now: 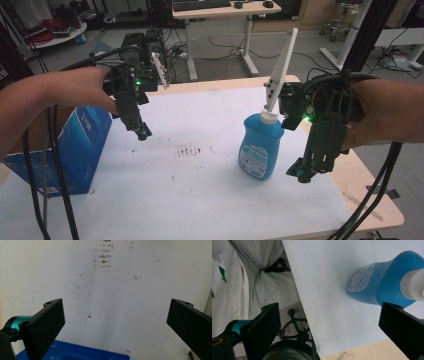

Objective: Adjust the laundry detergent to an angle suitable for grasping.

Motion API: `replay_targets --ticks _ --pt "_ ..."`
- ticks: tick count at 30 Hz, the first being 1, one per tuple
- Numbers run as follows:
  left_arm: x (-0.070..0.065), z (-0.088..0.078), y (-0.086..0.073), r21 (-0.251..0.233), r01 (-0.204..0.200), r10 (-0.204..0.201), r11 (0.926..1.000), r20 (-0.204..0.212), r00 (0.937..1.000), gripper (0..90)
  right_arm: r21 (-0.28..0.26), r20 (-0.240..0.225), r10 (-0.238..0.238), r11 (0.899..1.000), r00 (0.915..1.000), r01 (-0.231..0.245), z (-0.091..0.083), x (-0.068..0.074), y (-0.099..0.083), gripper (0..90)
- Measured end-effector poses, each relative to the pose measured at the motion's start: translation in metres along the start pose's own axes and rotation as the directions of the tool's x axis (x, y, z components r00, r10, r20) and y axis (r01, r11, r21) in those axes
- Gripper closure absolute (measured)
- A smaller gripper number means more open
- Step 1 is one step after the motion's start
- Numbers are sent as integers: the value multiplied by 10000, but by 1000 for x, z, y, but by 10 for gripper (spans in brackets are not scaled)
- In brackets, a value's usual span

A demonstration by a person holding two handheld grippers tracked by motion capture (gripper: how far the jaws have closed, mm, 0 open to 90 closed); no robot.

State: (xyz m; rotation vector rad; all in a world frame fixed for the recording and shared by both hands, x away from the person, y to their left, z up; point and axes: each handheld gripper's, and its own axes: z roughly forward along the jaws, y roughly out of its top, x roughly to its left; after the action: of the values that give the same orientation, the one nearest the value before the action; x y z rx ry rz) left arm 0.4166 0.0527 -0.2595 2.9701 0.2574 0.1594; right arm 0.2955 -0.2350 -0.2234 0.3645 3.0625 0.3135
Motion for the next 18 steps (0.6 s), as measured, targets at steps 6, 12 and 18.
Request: replay_targets --ticks 6,12,18 --pt "-1 -1 1 -63 -2 2 10000 -36 10000 17 13 35 25 10000 10000 -25 -1 2 -1 36" --pt "-2 -1 2 -138 -25 24 9999 -56 10000 17 15 -3 -25 10000 10000 25 -1 2 -2 36" --pt "-2 0 3 -152 -4 3 9999 -48 10000 17 3 -11 16 10000 10000 -16 -2 2 -4 36"
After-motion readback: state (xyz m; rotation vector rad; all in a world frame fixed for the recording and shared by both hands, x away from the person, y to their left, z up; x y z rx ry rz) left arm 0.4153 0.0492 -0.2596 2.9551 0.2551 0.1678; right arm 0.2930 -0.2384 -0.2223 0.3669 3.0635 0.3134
